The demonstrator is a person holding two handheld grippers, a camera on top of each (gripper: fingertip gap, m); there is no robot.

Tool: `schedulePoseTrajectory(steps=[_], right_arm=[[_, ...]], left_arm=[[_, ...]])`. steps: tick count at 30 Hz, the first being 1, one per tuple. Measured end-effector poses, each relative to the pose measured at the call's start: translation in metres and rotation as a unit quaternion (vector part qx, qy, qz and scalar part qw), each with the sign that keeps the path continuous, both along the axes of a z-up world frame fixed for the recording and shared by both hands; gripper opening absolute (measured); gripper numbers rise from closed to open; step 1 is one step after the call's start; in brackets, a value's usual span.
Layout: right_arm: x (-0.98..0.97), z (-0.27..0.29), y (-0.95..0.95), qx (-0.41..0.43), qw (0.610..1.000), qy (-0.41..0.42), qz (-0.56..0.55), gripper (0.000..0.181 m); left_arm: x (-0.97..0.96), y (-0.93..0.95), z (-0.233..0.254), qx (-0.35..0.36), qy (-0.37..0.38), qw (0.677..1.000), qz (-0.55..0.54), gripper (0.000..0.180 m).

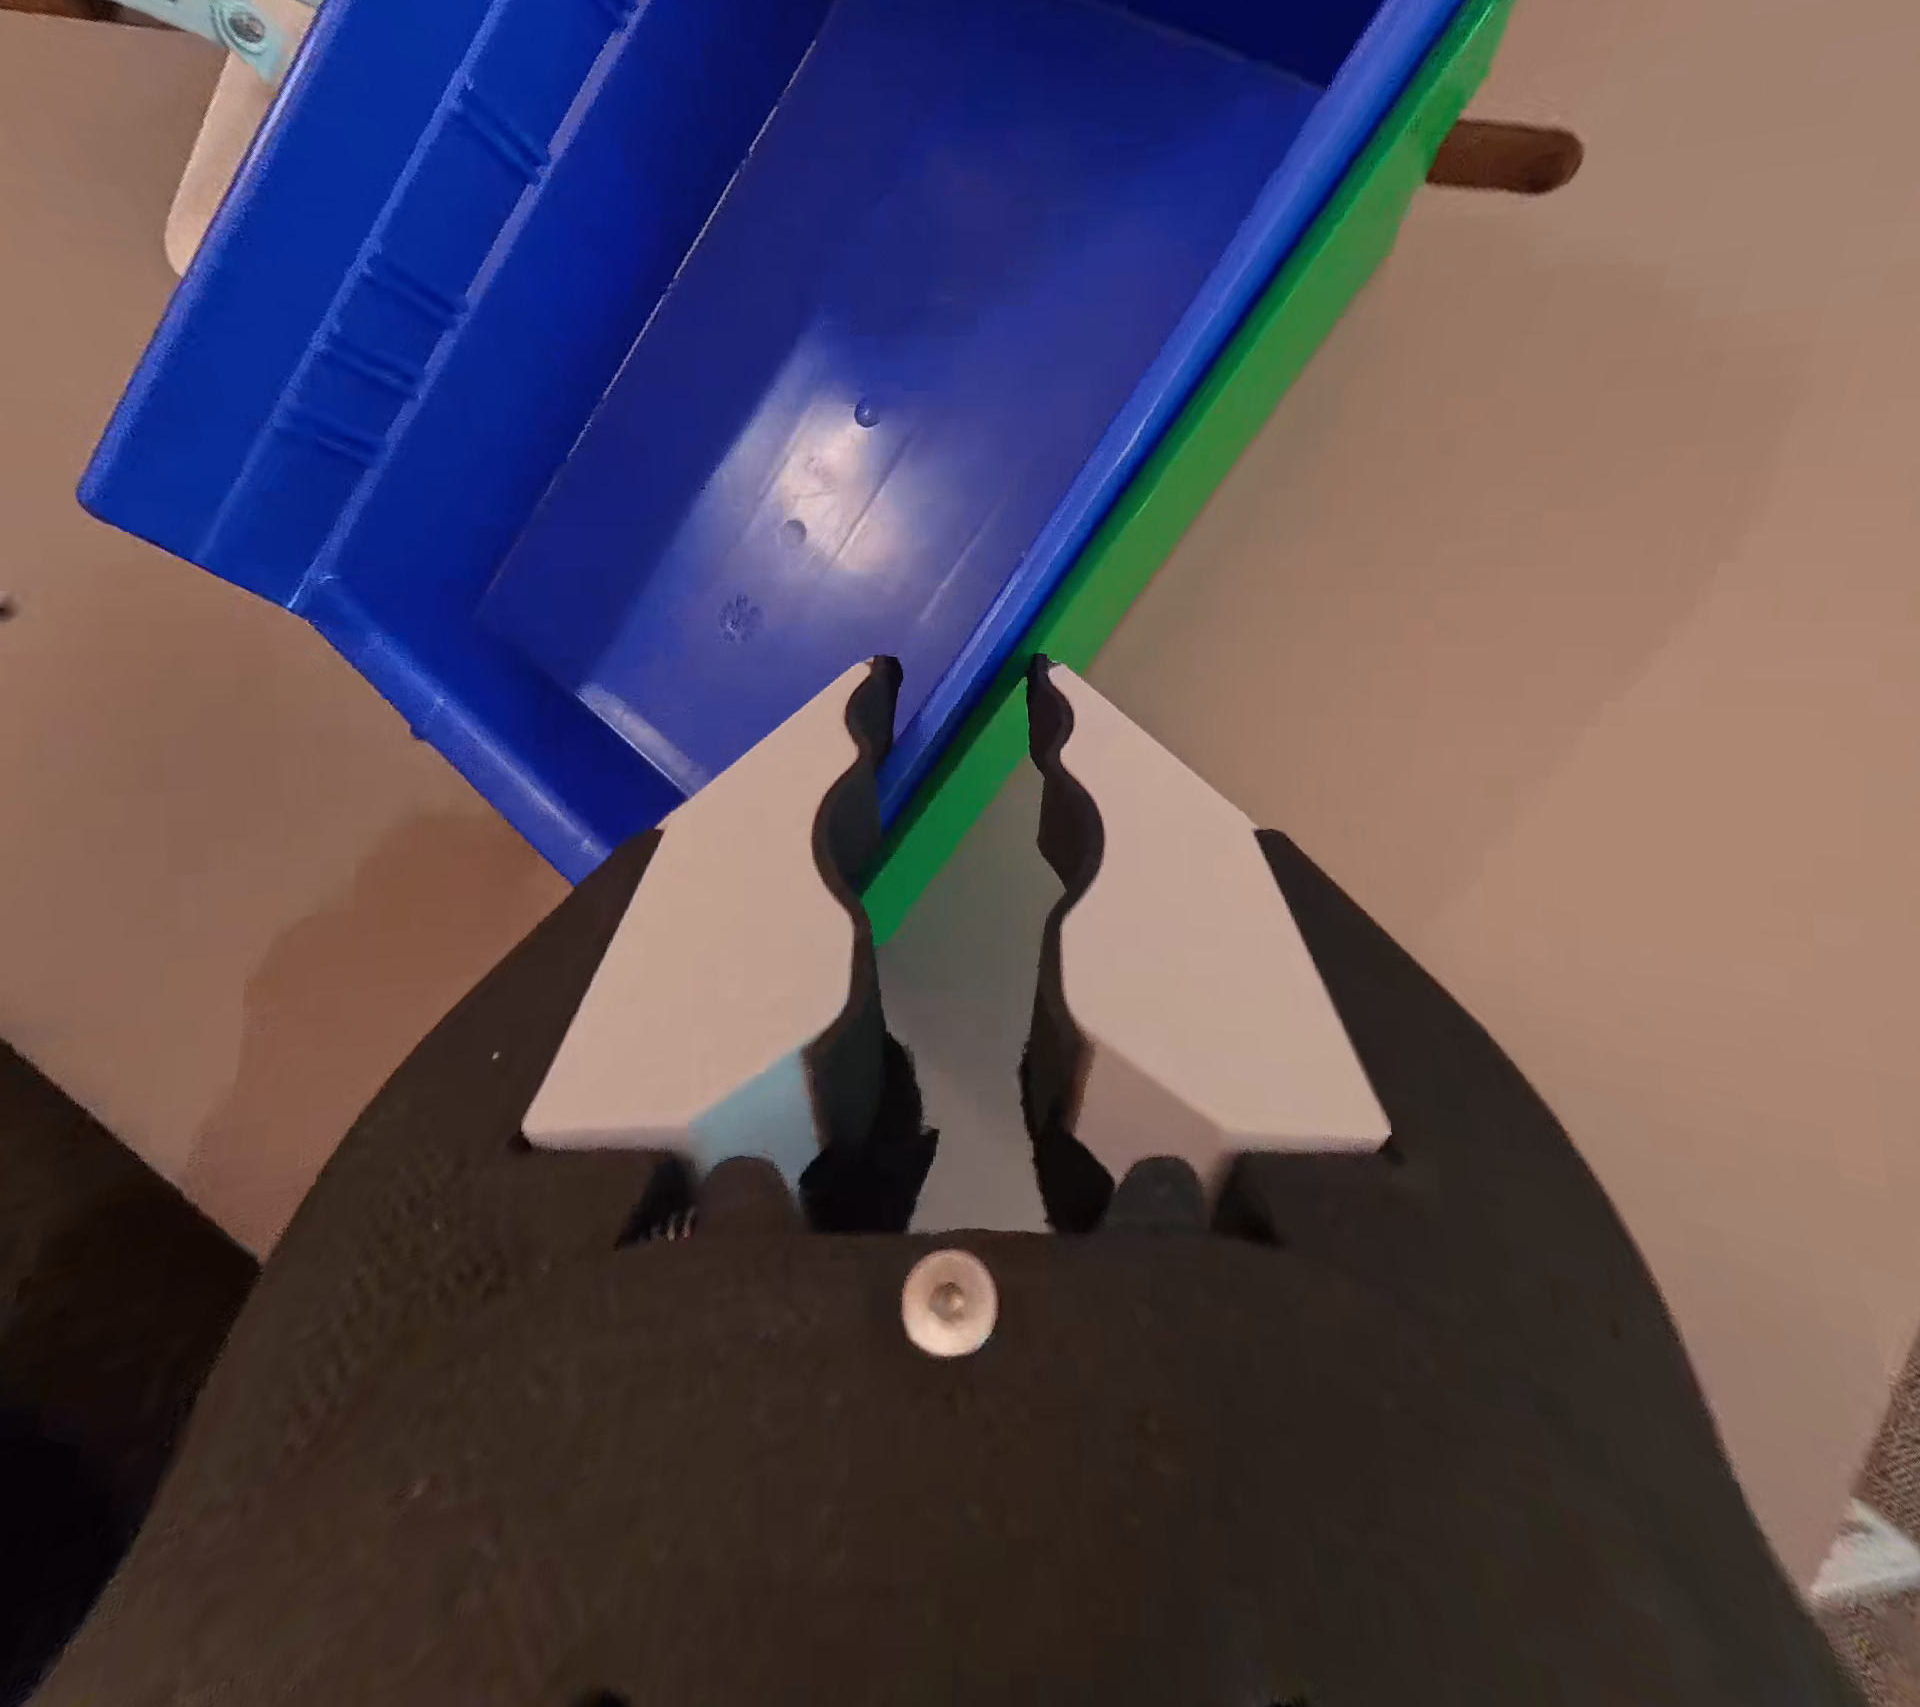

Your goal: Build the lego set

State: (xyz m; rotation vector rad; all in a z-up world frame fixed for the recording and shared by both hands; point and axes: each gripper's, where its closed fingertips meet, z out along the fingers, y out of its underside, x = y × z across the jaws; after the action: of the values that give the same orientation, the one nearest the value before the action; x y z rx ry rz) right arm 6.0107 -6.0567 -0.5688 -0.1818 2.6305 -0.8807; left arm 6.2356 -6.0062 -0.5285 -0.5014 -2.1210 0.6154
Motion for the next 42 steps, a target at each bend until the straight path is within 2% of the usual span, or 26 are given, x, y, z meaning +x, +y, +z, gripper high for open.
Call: schedulePoseTrajectory(steps=[3, 7, 10, 12, 16, 19, 23, 28, 31, 33, 36, 42], right_arm=[[-0.017, 0.002, -0.034, -0.012, 0.999, 0.039, 0.002, 0.023], [-0.023, 0.032, -0.045, -0.064, 0.992, 0.106, -0.024, 0.034], [0.009, 0.077, -0.01, -0.138, 0.986, 0.092, -0.024, 0.038], [0.044, 0.09, 0.034, -0.156, 0.985, 0.078, -0.011, 0.036], [0.119, 0.079, 0.155, -0.13, 0.99, 0.057, 0.02, 0.028], [0.168, 0.062, 0.258, -0.078, 0.997, 0.006, 0.002, 0.02], [0.188, 0.041, 0.382, 0.0, 0.992, -0.039, -0.117, 0.023], [0.176, 0.025, 0.521, 0.068, 0.963, 0.014, -0.26, 0.023], [0.177, 0.016, 0.593, 0.089, 0.923, -0.026, -0.374, 0.024], [0.183, 0.007, 0.644, 0.108, 0.891, -0.043, -0.439, 0.025], [0.195, -0.007, 0.717, 0.128, 0.838, -0.053, -0.527, 0.025], [0.211, -0.016, 0.808, 0.066, 0.717, -0.123, -0.683, 0.023]], left_arm=[[0.017, 0.032, -0.006, 0.021, -0.006, 1.0, -0.02, 0.038], [0.041, 0.08, -0.02, 0.044, -0.038, 0.996, -0.07, 0.039], [0.061, 0.105, -0.027, 0.047, -0.058, 0.993, -0.096, 0.038], [0.07, 0.119, -0.031, 0.053, -0.057, 0.991, -0.112, 0.038], [0.085, 0.14, -0.044, 0.054, -0.071, 0.983, -0.159, 0.038], [0.087, 0.157, -0.046, 0.059, -0.064, 0.975, -0.203, 0.037], [0.079, 0.177, -0.038, 0.044, -0.051, 0.959, -0.274, 0.036], [0.054, 0.211, -0.024, 0.022, -0.035, 0.928, -0.37, 0.027], [0.023, 0.245, -0.003, 0.006, -0.016, 0.896, -0.443, 0.025], [0.0, 0.275, 0.01, -0.007, -0.006, 0.863, -0.505, 0.025], [-0.031, 0.326, 0.024, -0.033, -0.004, 0.796, -0.604, 0.024], [-0.078, 0.457, 0.041, -0.066, -0.01, 0.648, -0.759, 0.025]])
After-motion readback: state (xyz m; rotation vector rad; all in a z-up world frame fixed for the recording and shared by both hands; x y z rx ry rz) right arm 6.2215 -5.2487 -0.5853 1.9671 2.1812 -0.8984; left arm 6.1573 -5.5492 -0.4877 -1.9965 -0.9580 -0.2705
